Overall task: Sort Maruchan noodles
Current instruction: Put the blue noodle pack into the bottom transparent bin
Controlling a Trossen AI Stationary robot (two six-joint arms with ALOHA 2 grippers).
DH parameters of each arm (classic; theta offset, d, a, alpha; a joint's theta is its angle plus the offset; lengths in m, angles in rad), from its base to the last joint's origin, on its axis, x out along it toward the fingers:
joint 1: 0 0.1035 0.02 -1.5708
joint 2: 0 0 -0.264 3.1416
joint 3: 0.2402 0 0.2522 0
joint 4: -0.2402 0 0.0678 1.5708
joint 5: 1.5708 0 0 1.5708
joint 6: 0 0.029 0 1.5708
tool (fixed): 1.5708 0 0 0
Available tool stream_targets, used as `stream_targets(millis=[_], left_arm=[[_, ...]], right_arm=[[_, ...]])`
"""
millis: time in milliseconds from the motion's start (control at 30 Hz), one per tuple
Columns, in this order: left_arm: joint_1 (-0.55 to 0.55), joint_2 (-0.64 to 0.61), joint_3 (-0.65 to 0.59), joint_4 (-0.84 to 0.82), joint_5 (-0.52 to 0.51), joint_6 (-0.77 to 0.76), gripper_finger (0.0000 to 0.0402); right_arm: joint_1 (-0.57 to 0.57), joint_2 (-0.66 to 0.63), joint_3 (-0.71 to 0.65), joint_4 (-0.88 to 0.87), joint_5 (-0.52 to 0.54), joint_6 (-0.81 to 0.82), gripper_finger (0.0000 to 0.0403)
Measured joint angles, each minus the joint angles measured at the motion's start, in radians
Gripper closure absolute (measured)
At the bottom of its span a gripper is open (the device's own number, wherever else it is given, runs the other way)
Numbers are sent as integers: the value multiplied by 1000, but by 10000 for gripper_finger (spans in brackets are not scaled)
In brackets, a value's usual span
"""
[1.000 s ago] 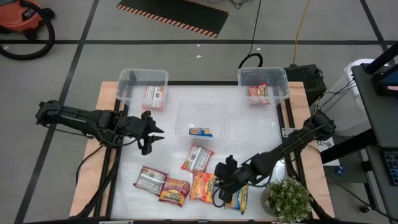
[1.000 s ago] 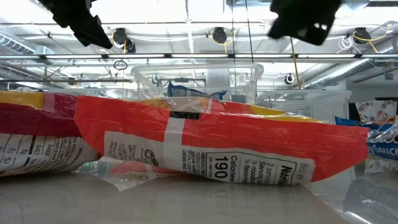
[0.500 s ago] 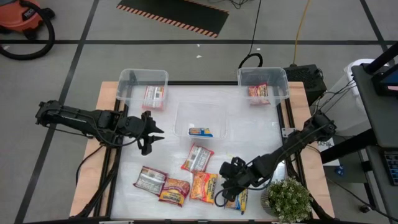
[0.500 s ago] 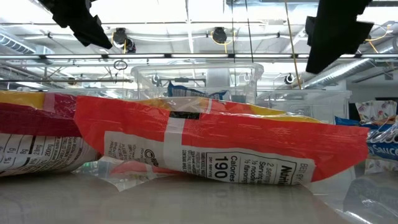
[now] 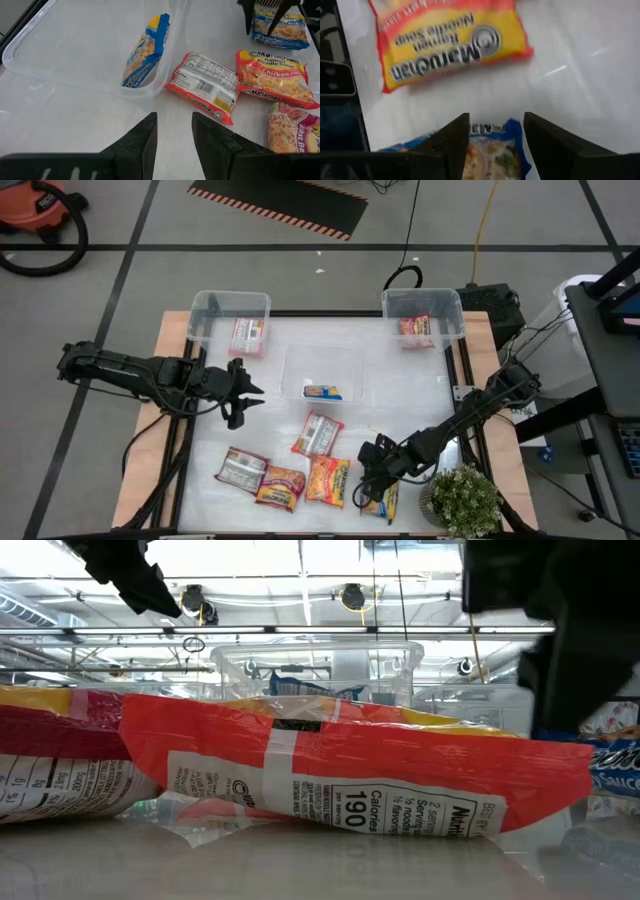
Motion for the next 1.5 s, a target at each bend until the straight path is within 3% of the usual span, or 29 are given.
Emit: stream_targets(millis=[300, 667, 867, 1333, 1500], left_arm=[[0, 0, 0, 12, 0, 5, 275], [0, 0, 0, 19, 0, 5, 275], [0, 0, 0, 19, 0, 10, 275], [0, 0, 0, 27, -1, 13, 275], [0, 0, 0, 58, -1, 13, 275]], right_arm=[[-1, 0, -90, 70, -46, 89, 243], [0, -8, -91, 67, -91, 86, 396], [-2, -23, -84, 68, -65, 61, 400], [-3, -134, 17, 71, 238, -175, 403], [-8, -140, 17, 48, 224, -144, 403]])
